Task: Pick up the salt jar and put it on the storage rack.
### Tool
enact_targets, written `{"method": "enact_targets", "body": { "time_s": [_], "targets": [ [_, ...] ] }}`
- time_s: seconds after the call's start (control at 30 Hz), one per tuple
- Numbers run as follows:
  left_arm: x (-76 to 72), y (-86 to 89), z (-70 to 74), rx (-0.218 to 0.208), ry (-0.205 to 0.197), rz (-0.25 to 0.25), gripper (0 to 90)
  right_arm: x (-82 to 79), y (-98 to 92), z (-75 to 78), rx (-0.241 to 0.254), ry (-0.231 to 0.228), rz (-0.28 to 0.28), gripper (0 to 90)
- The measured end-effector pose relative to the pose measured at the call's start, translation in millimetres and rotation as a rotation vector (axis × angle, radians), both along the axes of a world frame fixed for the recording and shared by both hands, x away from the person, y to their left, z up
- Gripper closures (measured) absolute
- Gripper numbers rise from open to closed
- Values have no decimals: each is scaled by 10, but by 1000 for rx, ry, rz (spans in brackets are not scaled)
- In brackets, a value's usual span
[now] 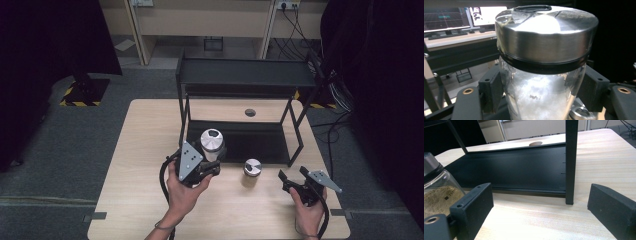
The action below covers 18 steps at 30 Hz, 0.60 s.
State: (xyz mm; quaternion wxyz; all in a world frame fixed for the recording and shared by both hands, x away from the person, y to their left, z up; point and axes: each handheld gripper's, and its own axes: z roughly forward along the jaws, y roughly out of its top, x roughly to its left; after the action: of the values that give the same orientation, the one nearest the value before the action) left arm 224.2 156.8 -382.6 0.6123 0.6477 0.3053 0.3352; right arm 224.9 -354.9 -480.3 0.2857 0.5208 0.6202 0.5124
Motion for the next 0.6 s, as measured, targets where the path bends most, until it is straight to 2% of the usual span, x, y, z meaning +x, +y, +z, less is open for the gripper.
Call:
{"method": "enact_targets", "body": {
  "time_s": [0.37,0.6],
  "targets": [
    [142,-38,196,-21,-20,70,305,5,-6,2,-1,1,5,66],
    [246,-78,332,-18,-18,88,305,5,1,4,-7,0,6,66]
  ]
}}
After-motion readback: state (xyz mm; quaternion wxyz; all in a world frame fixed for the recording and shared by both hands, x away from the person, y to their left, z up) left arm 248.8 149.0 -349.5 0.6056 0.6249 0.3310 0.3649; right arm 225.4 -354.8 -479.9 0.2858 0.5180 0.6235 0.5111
